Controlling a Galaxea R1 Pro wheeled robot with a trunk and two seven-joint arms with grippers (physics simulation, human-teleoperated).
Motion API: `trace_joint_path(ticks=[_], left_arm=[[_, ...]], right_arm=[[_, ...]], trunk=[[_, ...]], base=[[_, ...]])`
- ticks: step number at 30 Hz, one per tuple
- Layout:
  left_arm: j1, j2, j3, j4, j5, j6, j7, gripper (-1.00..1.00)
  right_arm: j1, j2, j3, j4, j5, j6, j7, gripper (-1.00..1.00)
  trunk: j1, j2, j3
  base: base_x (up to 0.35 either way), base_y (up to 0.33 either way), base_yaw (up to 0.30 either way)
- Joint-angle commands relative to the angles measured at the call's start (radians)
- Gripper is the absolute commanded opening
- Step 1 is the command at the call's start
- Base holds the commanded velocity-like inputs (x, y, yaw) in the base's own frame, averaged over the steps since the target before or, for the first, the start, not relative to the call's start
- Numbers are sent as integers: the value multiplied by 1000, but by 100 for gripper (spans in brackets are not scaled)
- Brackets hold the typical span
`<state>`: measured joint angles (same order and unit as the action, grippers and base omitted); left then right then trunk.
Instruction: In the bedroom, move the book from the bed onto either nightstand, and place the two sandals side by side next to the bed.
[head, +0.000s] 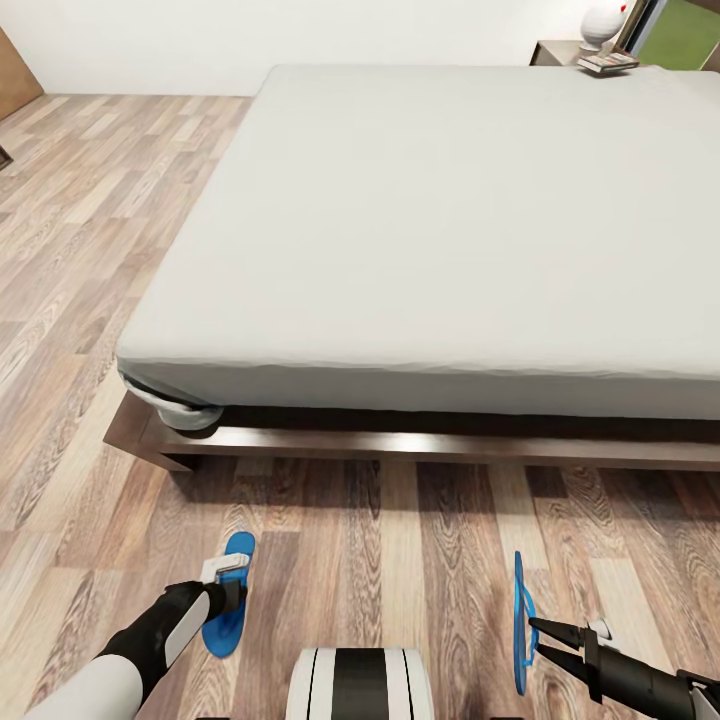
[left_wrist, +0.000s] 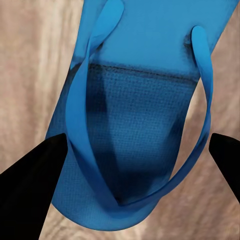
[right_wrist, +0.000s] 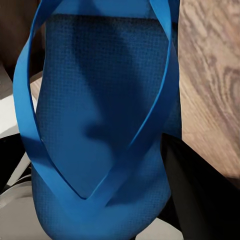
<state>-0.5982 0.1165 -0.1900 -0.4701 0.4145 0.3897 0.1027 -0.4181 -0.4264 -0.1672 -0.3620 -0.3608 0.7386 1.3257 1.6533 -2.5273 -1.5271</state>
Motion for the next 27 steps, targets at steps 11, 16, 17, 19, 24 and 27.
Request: trace_joint_path(ticks=[11,16,17,19,24,27], left_arm=[[0,0,-9,-2,9,0,6,-100],[0,0,-9,-2,9,1,6,-100],[0,0,-9,-2,9,1,6,-100],[0,0,-9,-2,9,2,6,-100],[0,0,-9,-2,9,3,6,-100],[0,0,-9,-2,9,3,6,-100]], right_arm=[[0,0,-1,-1,-2,8,1,-100],[0,0,-1,0,-2,8,0,-100],[0,0,-1,0,-2,8,0,-100],[-1,0,-1,0,-1,8,0,-100],[0,0,-1,0,-1,8,0,-100],[-1,0,-1,0,-1,8,1,-100]], trunk=[[0,0,-1],[0,0,-1],[0,0,-1],[0,0,-4],[1,-1,-8],[1,-1,-8]], base=[[0,0,0],[0,0,0],[0,0,0],[0,0,0],[0,0,0],[0,0,0]])
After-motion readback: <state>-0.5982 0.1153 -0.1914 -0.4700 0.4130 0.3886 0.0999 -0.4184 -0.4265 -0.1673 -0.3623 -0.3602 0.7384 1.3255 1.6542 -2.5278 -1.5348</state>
